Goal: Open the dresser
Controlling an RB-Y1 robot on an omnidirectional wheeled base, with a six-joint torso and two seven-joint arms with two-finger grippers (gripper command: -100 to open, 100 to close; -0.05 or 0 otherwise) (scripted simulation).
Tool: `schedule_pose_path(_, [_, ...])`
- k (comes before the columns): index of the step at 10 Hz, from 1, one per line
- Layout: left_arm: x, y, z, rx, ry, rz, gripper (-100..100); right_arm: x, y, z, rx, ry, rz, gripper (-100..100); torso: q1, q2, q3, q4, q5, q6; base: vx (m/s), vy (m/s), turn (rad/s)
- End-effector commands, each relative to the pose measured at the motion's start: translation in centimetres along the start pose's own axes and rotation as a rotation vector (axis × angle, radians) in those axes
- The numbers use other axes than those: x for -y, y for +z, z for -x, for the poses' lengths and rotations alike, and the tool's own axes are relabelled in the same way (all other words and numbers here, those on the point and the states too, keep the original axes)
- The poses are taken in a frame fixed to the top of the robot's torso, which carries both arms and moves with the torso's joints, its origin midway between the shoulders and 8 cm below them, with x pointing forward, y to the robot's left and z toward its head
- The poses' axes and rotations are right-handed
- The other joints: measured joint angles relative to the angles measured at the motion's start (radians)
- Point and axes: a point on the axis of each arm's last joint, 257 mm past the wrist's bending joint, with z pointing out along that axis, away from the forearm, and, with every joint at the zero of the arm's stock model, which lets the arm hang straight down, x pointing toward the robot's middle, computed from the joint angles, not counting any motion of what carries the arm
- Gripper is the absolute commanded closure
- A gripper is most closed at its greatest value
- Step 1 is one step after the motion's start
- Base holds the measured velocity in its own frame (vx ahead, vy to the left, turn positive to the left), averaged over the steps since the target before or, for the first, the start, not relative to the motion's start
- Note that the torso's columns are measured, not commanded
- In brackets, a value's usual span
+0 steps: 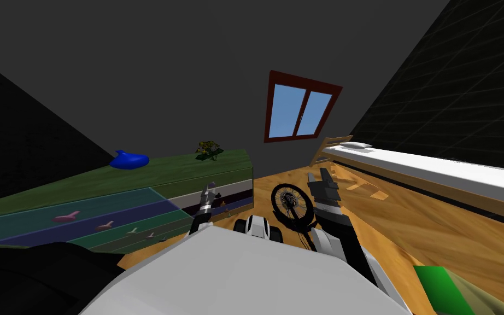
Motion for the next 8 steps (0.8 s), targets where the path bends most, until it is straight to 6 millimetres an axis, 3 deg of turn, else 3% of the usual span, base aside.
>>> schedule_pose_path(1, [0.0,0.6,0.2,0.007,-0.007,0.020,-100,0.0,0.0,0.0,0.000,0.000,0.000,0,0.000,0.000,0.000,0.000,0.000,0.000,-0.005,-0.030,0.023])
schedule_pose_path(8, [0.5,2.6,0.5,0.016,-0.022,0.080,-100,0.0,0.0,0.0,0.000,0.000,0.000,0,0.000,0.000,0.000,0.000,0.000,0.000,-0.010,-0.034,0.025])
